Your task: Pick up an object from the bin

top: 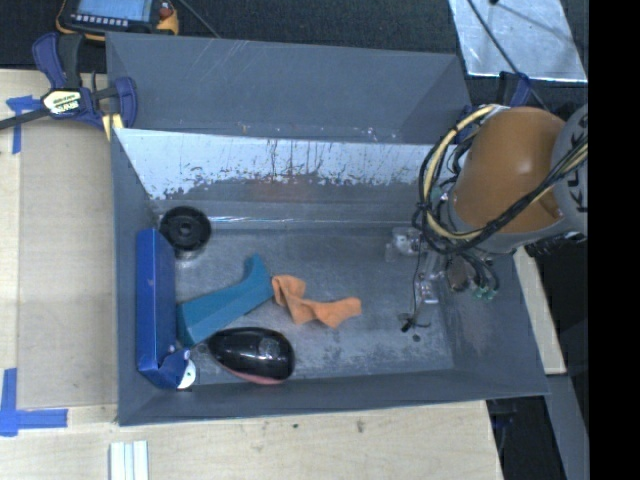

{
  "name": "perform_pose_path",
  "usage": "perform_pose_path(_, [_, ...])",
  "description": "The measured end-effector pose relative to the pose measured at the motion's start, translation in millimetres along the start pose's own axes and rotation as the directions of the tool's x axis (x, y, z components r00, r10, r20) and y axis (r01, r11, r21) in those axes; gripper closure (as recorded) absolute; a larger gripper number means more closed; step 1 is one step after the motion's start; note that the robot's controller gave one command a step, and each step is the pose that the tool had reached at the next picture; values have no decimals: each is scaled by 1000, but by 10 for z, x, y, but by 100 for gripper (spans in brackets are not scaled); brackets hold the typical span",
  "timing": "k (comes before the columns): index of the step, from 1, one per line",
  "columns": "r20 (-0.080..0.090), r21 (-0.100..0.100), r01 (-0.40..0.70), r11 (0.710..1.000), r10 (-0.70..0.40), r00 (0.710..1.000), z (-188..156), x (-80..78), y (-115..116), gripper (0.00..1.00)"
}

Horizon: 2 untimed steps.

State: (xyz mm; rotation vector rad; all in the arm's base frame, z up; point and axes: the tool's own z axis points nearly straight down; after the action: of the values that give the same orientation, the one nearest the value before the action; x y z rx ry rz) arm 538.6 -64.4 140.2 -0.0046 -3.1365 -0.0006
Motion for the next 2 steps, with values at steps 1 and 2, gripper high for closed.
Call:
perform_pose_path(1, [8, 1, 2, 1000, -2, 1000, -47, -17, 2, 0])
perform_pose_path(2, [15, 2, -18, 1000, 18, 1000, 384, -105, 460, 0])
